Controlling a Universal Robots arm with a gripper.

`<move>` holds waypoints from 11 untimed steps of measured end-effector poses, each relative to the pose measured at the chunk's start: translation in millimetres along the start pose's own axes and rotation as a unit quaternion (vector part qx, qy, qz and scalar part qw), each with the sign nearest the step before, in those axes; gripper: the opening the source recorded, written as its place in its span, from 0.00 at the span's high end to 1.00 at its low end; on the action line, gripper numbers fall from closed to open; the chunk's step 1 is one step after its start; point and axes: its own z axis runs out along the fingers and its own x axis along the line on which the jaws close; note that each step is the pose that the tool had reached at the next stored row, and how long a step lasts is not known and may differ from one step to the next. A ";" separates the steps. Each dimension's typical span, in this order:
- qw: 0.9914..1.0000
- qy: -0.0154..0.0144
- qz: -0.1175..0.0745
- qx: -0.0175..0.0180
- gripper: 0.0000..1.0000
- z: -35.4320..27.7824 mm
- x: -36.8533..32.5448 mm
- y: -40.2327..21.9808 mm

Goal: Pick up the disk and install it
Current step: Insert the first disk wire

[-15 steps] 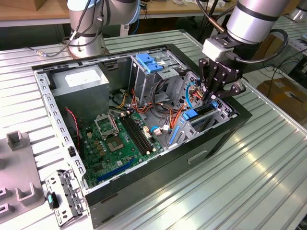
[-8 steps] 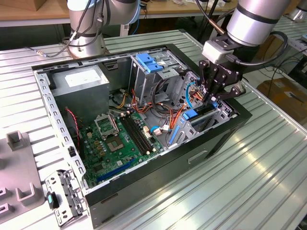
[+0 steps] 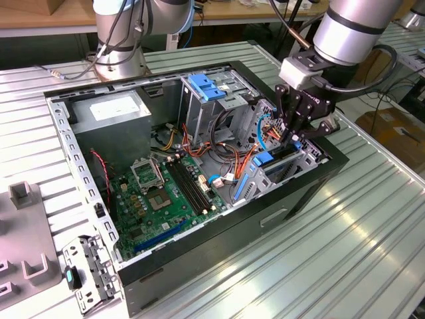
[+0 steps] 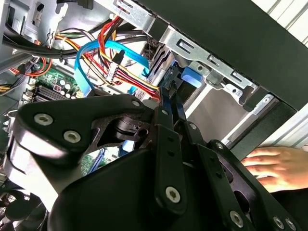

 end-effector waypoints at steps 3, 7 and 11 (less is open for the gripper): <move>1.000 0.000 0.000 0.000 0.84 2.5 -0.1 0.0; 1.000 0.000 0.000 0.000 0.84 5.0 -0.1 0.0; 1.000 0.000 0.000 0.000 0.82 5.5 -0.1 0.0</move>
